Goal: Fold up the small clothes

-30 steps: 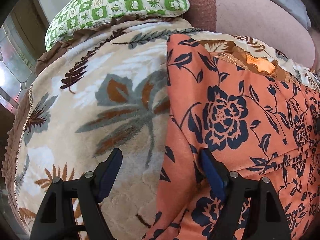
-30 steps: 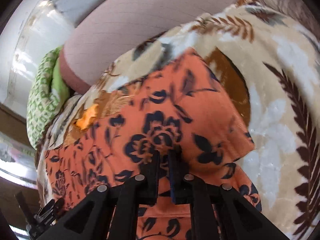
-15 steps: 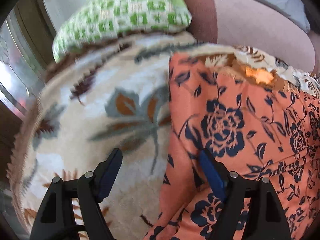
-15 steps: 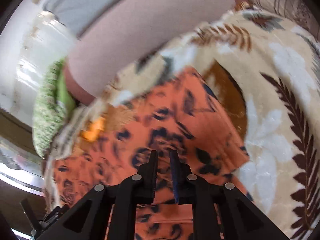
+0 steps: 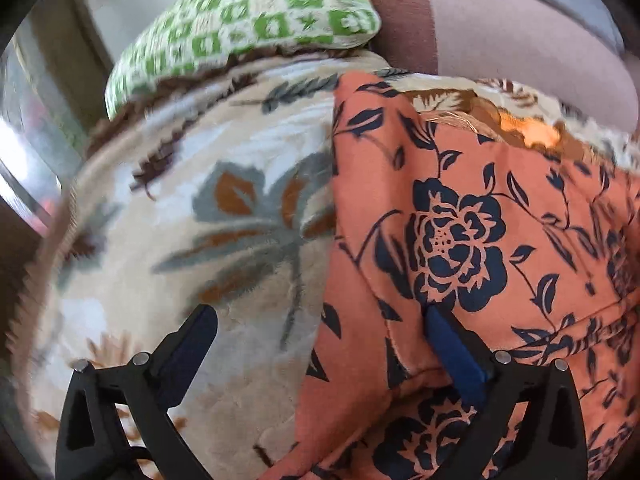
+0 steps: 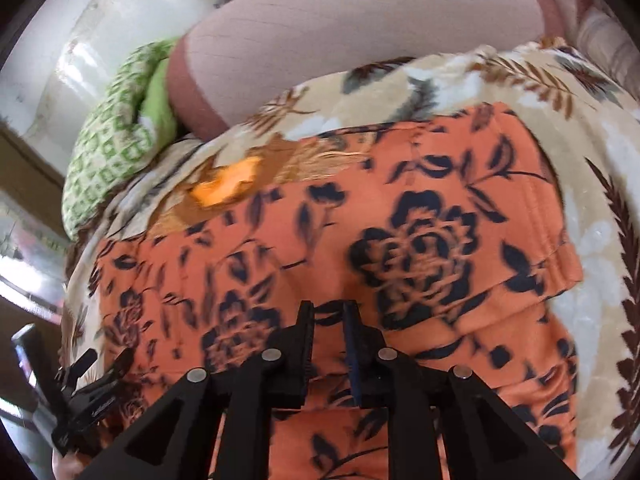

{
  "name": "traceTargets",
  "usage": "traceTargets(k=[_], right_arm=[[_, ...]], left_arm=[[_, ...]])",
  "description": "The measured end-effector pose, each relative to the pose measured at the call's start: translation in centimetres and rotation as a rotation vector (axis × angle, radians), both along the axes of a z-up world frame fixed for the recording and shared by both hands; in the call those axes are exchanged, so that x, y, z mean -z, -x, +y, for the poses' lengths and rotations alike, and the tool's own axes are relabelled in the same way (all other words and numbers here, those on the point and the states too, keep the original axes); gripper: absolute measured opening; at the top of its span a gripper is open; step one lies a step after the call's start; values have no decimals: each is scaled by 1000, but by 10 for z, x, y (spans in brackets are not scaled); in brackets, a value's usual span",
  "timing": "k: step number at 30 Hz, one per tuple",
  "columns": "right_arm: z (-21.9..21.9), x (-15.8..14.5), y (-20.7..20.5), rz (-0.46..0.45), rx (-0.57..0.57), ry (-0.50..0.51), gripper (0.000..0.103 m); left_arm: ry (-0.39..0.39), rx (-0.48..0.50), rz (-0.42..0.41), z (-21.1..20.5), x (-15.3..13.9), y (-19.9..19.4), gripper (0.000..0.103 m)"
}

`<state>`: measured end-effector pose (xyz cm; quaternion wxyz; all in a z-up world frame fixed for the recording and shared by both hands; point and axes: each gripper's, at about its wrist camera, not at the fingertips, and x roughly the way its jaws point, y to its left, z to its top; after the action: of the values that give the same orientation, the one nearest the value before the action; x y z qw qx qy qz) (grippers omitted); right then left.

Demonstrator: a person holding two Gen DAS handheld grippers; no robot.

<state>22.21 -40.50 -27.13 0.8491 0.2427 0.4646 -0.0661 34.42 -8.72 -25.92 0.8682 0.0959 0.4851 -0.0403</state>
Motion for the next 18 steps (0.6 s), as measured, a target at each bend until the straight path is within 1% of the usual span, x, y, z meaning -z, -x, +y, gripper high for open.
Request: traceTargets(k=[2, 3, 5, 7, 10, 13, 15, 16, 17, 18], right_arm=[[17, 5, -5, 13, -45, 16, 19], [24, 11, -6, 36, -68, 29, 19], [32, 14, -2, 19, -76, 92, 19], [35, 13, 0, 21, -90, 123, 19], [32, 15, -5, 25, -91, 103, 19], [27, 9, 11, 27, -94, 91, 19], [24, 6, 12, 31, -100, 98, 19], [26, 8, 9, 31, -103, 102, 20], [30, 15, -6, 33, -105, 106, 20], [32, 16, -9, 33, -105, 107, 20]], left_arm=[[50, -18, 21, 5, 2, -3, 103], [58, -17, 22, 6, 2, -3, 103], [49, -7, 3, 3, 4, -1, 103], [51, -12, -5, 3, 4, 0, 103], [68, -26, -12, 5, 5, 4, 103], [75, -31, -15, 7, 5, 5, 103], [80, -33, -17, 9, 6, 6, 103], [83, -33, -18, 10, 6, 6, 103], [86, -34, -17, 11, 6, 7, 103], [88, -36, -16, 12, 5, 7, 103]])
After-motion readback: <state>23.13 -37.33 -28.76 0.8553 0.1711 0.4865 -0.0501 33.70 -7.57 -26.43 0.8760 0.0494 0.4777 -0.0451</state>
